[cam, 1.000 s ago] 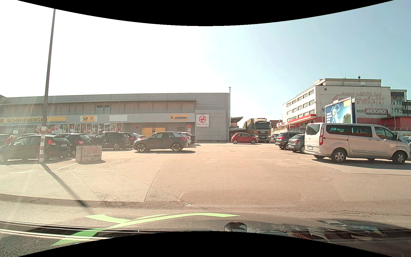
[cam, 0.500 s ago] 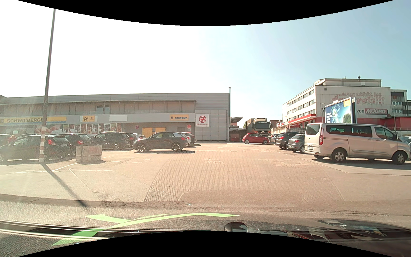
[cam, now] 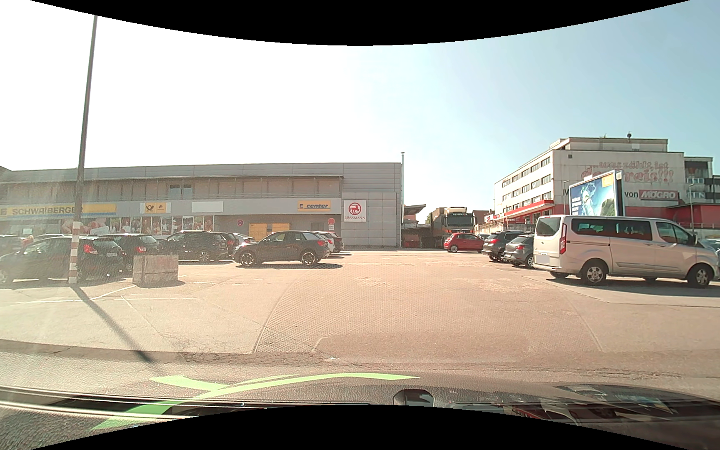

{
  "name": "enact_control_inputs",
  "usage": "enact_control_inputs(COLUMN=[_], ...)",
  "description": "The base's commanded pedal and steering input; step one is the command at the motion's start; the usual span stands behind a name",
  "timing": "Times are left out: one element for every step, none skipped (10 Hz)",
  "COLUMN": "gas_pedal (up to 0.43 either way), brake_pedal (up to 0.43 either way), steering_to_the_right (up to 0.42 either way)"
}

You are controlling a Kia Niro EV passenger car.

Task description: Follow the waypoints while adhering to traffic rules and regulations

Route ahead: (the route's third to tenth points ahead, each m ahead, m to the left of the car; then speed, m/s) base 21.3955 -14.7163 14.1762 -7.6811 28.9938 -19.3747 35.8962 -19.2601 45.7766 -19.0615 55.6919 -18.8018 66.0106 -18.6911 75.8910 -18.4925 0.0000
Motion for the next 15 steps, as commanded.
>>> enact_control_inputs(gas_pedal=[0.000,0.000,0.000,0.000,0.000,0.000,0.000,0.000,0.000,0.000,0.000,0.000,0.000,0.000,0.000], brake_pedal=[0.421,0.415,0.415,0.421,0.415,0.415,0.421,0.421,0.415,0.421,0.415,0.415,0.421,0.421,0.415], steering_to_the_right=[-0.056,-0.055,-0.055,-0.055,-0.055,-0.055,-0.055,-0.055,-0.055,-0.055,-0.055,-0.055,-0.055,-0.056,-0.056])
